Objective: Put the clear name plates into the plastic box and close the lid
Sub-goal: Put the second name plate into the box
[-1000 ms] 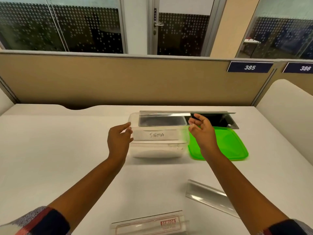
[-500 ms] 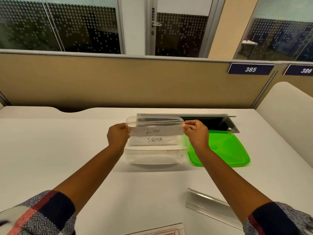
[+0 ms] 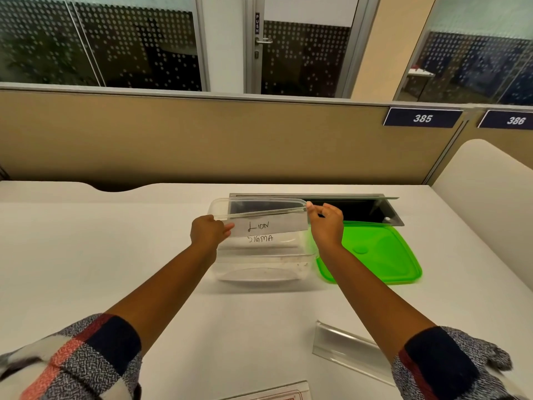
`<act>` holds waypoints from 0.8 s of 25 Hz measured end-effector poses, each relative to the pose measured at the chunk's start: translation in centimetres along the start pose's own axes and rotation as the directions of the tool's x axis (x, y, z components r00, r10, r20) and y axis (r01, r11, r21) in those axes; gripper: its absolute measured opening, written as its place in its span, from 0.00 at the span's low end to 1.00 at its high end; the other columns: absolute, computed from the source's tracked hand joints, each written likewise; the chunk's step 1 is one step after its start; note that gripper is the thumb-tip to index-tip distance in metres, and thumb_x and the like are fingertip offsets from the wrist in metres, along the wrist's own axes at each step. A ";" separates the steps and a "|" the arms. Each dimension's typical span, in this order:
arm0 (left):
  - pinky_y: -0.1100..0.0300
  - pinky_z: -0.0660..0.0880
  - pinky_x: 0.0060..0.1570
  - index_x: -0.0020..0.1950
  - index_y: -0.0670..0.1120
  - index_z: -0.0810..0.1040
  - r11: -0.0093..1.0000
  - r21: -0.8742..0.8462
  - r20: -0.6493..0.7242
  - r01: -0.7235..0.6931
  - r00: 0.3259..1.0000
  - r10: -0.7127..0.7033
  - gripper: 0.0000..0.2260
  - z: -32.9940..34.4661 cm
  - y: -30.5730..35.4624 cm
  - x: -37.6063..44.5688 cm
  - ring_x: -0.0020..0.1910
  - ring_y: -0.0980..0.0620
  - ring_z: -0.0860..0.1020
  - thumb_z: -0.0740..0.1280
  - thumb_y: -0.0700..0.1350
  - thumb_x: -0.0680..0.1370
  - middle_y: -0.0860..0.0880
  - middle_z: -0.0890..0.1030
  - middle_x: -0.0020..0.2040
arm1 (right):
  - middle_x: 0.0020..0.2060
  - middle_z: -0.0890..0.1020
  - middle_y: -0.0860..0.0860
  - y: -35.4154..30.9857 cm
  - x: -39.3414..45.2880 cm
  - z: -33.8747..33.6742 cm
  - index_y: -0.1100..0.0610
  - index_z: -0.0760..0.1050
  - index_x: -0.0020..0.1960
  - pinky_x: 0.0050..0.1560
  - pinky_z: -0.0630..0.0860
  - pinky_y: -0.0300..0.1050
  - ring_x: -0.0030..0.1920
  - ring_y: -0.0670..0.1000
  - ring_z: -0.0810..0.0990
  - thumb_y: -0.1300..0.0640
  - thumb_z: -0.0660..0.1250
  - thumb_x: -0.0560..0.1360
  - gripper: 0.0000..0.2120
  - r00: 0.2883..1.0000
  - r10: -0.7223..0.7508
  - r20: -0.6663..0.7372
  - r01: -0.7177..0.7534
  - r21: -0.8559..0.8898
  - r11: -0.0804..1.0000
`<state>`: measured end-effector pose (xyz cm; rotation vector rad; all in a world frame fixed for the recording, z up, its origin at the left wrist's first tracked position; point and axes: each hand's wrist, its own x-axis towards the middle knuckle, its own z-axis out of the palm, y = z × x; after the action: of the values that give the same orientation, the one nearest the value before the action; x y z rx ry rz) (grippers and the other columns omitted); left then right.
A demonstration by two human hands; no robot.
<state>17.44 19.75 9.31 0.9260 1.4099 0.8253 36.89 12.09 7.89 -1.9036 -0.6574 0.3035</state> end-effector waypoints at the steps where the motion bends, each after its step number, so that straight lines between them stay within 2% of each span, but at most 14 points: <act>1: 0.54 0.75 0.59 0.61 0.34 0.70 1.000 -0.004 0.025 0.028 0.999 -0.028 0.13 0.3 0.0 0.0 0.56 0.42 0.79 0.61 0.34 0.76 0.37 0.76 0.61 | 0.64 0.73 0.59 0.1 0.1 0.1 0.64 0.81 0.51 0.59 0.69 0.43 0.65 0.55 0.70 0.51 0.64 0.77 0.17 0.999 -0.007 0.035 0.008 -0.034 0.999; 3: 0.55 0.74 0.59 0.66 0.38 0.66 0.996 -0.045 0.074 0.080 0.994 -0.076 0.16 0.8 0.0 -0.1 0.59 0.43 0.77 0.59 0.35 0.78 0.39 0.73 0.65 | 0.60 0.74 0.61 0.3 0.3 0.3 0.66 0.81 0.47 0.57 0.69 0.46 0.62 0.55 0.72 0.50 0.61 0.78 0.19 0.995 -0.010 0.103 0.020 -0.098 0.995; 4: 0.52 0.73 0.61 0.67 0.40 0.64 0.989 -0.074 0.096 0.125 0.988 -0.117 0.17 0.9 0.0 -0.1 0.60 0.43 0.76 0.58 0.36 0.78 0.40 0.72 0.66 | 0.53 0.74 0.63 0.4 0.4 0.3 0.67 0.80 0.43 0.52 0.68 0.45 0.56 0.54 0.73 0.50 0.60 0.78 0.20 0.992 -0.010 0.127 0.027 -0.133 0.991; 6: 0.49 0.70 0.64 0.67 0.43 0.62 0.962 -0.137 0.112 0.236 0.969 -0.222 0.16 1.0 0.1 -0.1 0.62 0.42 0.75 0.57 0.40 0.79 0.40 0.72 0.67 | 0.45 0.68 0.61 0.2 0.6 0.4 0.64 0.78 0.40 0.45 0.60 0.43 0.47 0.53 0.68 0.49 0.59 0.78 0.20 0.988 0.001 0.155 0.032 -0.211 0.977; 8: 0.49 0.71 0.63 0.67 0.43 0.63 0.947 -0.148 0.110 0.284 0.957 -0.270 0.15 1.2 0.2 -0.1 0.62 0.41 0.75 0.57 0.41 0.79 0.40 0.72 0.67 | 0.50 0.73 0.67 0.0 0.7 0.4 0.66 0.79 0.44 0.44 0.60 0.44 0.47 0.57 0.71 0.49 0.59 0.78 0.21 0.986 0.012 0.167 0.033 -0.266 0.963; 10: 0.50 0.70 0.64 0.67 0.43 0.63 0.940 -0.156 0.089 0.303 0.952 -0.292 0.16 1.2 0.2 0.1 0.63 0.41 0.74 0.57 0.43 0.80 0.41 0.71 0.68 | 0.58 0.75 0.66 0.0 0.6 0.6 0.70 0.78 0.49 0.46 0.67 0.47 0.55 0.63 0.75 0.48 0.60 0.78 0.23 0.982 0.019 0.187 0.038 -0.294 0.955; 13: 0.51 0.63 0.69 0.70 0.43 0.60 0.922 -0.151 0.143 0.358 0.930 -0.338 0.18 1.5 -0.1 0.8 0.69 0.42 0.67 0.54 0.46 0.80 0.42 0.66 0.72 | 0.60 0.74 0.66 0.4 1.0 1.1 0.71 0.75 0.50 0.51 0.71 0.49 0.58 0.64 0.75 0.46 0.59 0.78 0.26 0.965 0.092 0.244 -0.009 -0.319 0.948; 15: 0.50 0.60 0.70 0.71 0.41 0.57 0.927 -0.175 0.175 0.331 0.937 -0.301 0.20 1.7 0.3 0.8 0.71 0.42 0.64 0.52 0.46 0.81 0.42 0.63 0.73 | 0.57 0.76 0.67 0.4 1.0 1.0 0.66 0.71 0.39 0.45 0.67 0.48 0.51 0.61 0.76 0.46 0.57 0.79 0.24 0.958 0.110 0.265 -0.020 -0.323 0.946; 17: 0.49 0.64 0.68 0.71 0.44 0.58 0.954 -0.165 0.113 0.249 0.966 -0.233 0.19 2.1 1.1 0.6 0.68 0.41 0.68 0.53 0.44 0.81 0.42 0.64 0.72 | 0.51 0.76 0.67 0.1 1.3 0.6 0.59 0.65 0.30 0.42 0.63 0.45 0.43 0.56 0.72 0.47 0.56 0.79 0.23 0.964 0.074 0.256 0.007 -0.303 0.953; 19: 0.49 0.67 0.67 0.72 0.45 0.58 0.982 -0.123 0.068 0.143 0.988 -0.135 0.19 2.1 1.5 0.0 0.67 0.41 0.69 0.53 0.42 0.81 0.42 0.64 0.72 | 0.42 0.73 0.64 -0.1 1.0 -0.2 0.58 0.63 0.25 0.41 0.61 0.44 0.43 0.54 0.70 0.49 0.56 0.80 0.26 0.968 0.002 0.249 0.064 -0.257 0.964; 20: 0.49 0.67 0.66 0.72 0.46 0.57 0.993 -0.084 0.062 0.080 0.995 -0.075 0.20 1.9 1.5 -0.2 0.67 0.41 0.69 0.53 0.39 0.80 0.42 0.63 0.73 | 0.41 0.73 0.64 -0.1 0.6 -0.7 0.61 0.66 0.26 0.42 0.62 0.44 0.44 0.54 0.71 0.50 0.56 0.80 0.26 0.969 -0.033 0.246 0.090 -0.225 0.970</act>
<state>19.41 20.15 10.70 0.8182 1.3401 0.7885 37.71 11.96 8.37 -2.0846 -0.9488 0.4370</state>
